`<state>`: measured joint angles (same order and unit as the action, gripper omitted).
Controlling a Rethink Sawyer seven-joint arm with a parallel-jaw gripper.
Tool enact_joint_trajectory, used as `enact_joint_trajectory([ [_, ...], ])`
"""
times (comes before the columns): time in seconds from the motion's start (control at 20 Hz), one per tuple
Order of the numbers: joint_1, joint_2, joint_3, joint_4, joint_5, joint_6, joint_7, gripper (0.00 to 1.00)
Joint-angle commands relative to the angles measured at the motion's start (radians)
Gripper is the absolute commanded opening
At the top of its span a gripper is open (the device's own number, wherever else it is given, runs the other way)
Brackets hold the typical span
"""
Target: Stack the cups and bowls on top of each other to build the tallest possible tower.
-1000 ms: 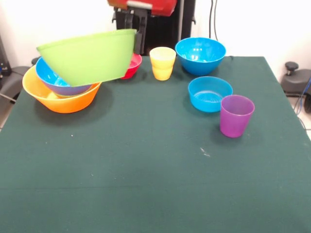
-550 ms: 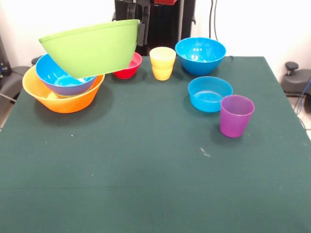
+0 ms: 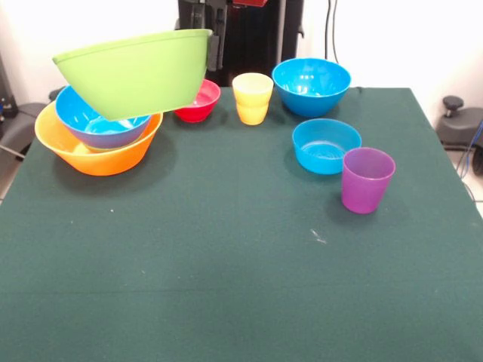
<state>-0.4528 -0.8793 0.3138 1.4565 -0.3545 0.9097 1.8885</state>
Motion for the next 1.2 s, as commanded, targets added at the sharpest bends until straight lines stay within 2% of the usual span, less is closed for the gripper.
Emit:
enact_joint_trajectory([
  [0.05,-0.014,0.043,-0.010,0.039,-0.016,0.005,-0.004,0.00],
  [0.7,-0.078,0.019,-0.021,0.257,-0.070,-0.248,-0.008,0.00],
  [1.0,-0.077,0.007,-0.040,0.316,-0.082,-0.308,0.000,0.00],
  [1.2,-0.070,0.014,-0.051,0.321,-0.090,-0.325,0.000,0.00],
])
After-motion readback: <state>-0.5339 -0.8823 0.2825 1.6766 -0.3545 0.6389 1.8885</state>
